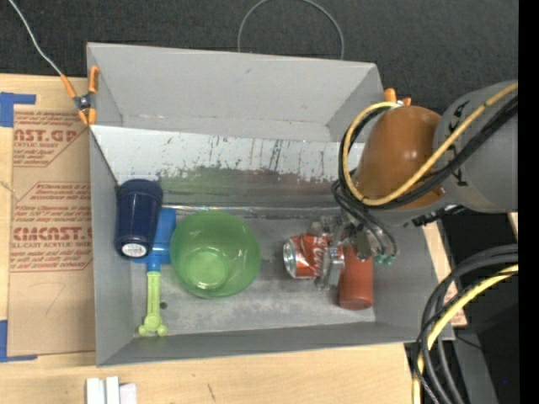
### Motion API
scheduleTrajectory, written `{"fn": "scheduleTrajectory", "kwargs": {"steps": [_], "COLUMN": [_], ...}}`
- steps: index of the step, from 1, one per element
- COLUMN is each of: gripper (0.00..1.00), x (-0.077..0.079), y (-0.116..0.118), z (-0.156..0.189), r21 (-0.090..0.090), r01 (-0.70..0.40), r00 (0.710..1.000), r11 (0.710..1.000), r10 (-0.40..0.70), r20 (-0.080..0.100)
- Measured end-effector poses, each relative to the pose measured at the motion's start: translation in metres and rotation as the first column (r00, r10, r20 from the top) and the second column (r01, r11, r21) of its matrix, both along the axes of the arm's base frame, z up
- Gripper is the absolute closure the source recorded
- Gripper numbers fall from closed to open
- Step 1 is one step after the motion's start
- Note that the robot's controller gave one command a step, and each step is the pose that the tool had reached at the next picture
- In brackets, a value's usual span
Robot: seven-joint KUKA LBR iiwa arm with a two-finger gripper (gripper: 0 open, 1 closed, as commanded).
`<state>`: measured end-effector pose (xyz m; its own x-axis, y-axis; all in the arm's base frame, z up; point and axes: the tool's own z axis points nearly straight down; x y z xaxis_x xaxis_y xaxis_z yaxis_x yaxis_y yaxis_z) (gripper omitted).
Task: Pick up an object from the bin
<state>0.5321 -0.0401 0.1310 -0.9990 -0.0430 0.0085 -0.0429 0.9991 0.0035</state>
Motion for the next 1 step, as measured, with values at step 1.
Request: {"fn": "scheduleTrajectory", "kwargs": {"steps": [1], "gripper": [1.0], "x": [-0.001], "y": [0.0001], "z": [0.0038], "r21": [0.0], "r01": [0.0], "r00": [1.0], "r11": [1.0], "r10": [0.0], "r20": [-0.005]}}
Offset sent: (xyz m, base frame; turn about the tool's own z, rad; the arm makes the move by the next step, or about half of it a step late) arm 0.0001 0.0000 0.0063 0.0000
